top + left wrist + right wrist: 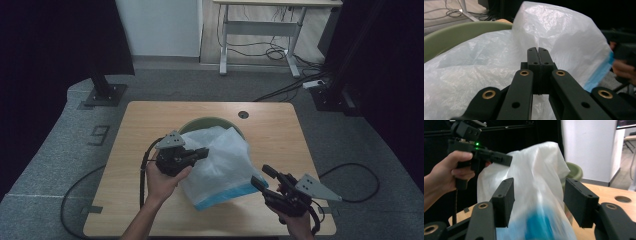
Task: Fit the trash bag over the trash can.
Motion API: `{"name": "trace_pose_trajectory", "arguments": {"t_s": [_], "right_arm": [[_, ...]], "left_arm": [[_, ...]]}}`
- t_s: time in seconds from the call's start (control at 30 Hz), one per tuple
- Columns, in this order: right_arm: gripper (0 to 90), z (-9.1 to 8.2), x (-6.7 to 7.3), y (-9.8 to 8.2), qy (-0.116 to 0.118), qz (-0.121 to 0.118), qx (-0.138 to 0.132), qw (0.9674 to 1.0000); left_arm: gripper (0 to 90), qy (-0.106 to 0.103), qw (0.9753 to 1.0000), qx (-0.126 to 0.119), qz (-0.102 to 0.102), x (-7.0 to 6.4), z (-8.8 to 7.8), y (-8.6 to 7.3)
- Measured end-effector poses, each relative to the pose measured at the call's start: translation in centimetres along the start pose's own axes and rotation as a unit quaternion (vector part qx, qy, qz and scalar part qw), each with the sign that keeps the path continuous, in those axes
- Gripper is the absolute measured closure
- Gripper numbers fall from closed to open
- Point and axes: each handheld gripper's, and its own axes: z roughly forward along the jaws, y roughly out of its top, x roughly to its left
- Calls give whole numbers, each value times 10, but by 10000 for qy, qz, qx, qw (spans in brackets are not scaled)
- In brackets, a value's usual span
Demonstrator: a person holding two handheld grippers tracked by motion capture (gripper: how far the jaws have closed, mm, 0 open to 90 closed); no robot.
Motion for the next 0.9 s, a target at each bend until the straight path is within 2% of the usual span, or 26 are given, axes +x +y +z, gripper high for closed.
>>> {"name": "trace_pose_trajectory", "arguments": {"t_s": [0.17,0.27,0.37,0.57,0.67,0.8,0.9], "right_arm": [[368,-22,2,-14,-130,13,7,9999],[382,-30,2,-24,-191,47,28,9998],[431,-34,4,-32,-252,-56,96,9996],[580,-28,6,-37,-471,-351,193,9981],[645,-22,6,-41,-586,-391,277,9971],[689,-17,6,-46,-666,-361,321,9966],[691,-14,5,-48,-809,-402,313,9954]], "left_arm": [[898,-75,9997,-16,-211,6,1,1],[899,-65,9997,4,-223,7,2,2],[898,-61,9998,25,-207,6,2,3],[898,-31,9998,33,-177,4,2,5],[899,-25,9998,35,-179,5,1,6],[899,-25,9998,53,-197,6,1,6],[899,-24,9998,48,-216,8,0,6]]}}
